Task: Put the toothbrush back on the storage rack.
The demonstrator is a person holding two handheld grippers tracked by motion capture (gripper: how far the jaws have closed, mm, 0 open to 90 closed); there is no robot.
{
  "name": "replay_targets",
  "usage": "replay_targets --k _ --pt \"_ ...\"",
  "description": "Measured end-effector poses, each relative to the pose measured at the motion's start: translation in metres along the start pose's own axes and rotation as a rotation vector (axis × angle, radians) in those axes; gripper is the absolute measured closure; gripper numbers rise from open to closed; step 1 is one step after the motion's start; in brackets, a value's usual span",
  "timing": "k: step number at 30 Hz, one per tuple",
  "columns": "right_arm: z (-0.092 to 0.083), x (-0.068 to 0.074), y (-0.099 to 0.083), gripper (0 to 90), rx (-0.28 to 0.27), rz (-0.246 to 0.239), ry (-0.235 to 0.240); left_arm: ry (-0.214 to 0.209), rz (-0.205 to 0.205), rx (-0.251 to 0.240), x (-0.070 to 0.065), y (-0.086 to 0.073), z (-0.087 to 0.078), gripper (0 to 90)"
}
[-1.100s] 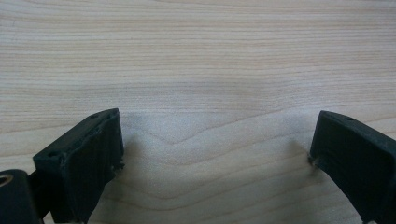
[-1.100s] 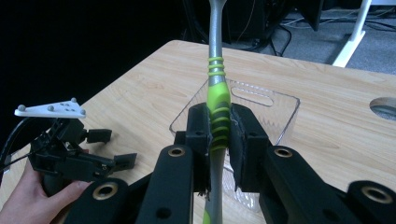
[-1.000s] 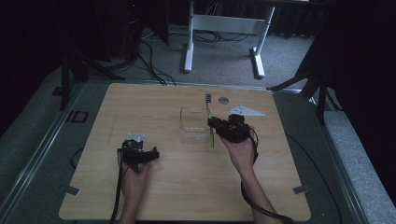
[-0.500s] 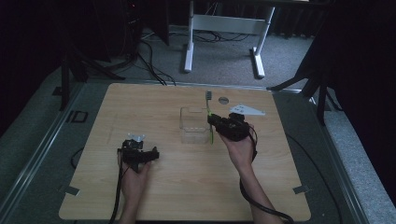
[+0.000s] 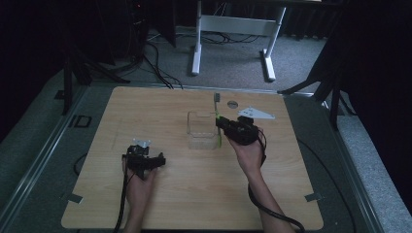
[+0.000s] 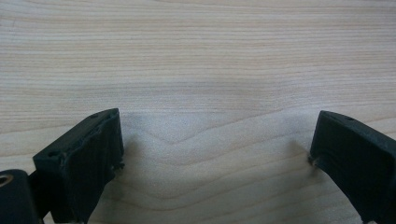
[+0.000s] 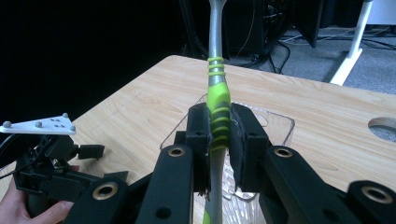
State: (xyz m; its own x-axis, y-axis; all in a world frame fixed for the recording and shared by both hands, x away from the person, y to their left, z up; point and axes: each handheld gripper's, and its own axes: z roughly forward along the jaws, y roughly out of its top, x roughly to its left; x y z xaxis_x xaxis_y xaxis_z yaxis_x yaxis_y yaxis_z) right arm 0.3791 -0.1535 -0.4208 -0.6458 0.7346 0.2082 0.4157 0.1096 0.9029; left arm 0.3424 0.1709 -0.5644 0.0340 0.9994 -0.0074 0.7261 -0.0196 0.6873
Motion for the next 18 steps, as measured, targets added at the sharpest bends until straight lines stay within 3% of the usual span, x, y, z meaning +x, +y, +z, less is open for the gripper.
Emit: replay_targets --k 18 --pt "0.0069 -0.0059 0.0010 78.9 -0.022 0.017 0.006 0.000 0.000 0.000 0.0000 0.0000 0.0000 3.1"
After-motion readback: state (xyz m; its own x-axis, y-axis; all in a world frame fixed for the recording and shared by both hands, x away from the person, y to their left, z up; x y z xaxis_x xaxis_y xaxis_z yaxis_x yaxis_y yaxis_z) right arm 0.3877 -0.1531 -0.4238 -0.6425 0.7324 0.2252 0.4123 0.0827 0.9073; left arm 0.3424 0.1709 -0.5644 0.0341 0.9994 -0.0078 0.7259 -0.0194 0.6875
